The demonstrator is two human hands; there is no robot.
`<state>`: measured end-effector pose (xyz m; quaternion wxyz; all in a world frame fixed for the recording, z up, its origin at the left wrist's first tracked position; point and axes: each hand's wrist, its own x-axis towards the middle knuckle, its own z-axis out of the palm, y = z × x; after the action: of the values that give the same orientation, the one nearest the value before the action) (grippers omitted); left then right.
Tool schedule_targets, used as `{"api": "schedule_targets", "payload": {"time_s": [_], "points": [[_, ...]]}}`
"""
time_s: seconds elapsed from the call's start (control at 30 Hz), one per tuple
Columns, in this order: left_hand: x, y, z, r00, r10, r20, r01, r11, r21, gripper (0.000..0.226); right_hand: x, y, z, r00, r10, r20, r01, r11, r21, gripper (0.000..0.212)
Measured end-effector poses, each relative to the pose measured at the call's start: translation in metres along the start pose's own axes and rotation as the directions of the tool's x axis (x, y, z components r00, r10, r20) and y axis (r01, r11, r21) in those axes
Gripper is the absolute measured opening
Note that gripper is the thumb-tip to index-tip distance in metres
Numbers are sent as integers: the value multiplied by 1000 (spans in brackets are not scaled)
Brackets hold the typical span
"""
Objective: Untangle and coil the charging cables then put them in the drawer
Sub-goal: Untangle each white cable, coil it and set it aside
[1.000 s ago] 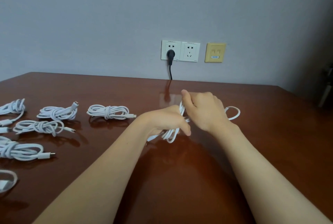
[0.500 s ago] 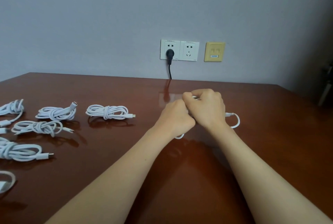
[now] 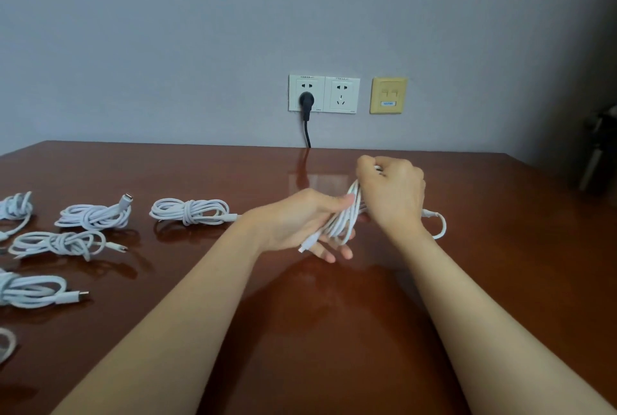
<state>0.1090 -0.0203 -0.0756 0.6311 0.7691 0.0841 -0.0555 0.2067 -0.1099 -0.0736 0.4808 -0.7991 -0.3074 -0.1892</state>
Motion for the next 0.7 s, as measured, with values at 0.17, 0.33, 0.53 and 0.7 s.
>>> {"api": "schedule_targets", "payload": {"time_s": [0.17,0.33,0.53,0.7], "points": [[2,-4,6,999,-33,-5,32,988,-149,32,-3,1,2,997,-40,-65,35,997,-73,39],[7,4,17,974,-11,-226,43,990,134,30,-2,2,3,993,-58,-98,45,990,-132,38],[17,4,30,903,-26,-428,244,852,464,24,0,5,6,999,-30,45,38,984,-175,43],[17,1,26,858,-7,-513,271,855,441,15,4,13,10,985,-94,145,100,995,-30,48]]}}
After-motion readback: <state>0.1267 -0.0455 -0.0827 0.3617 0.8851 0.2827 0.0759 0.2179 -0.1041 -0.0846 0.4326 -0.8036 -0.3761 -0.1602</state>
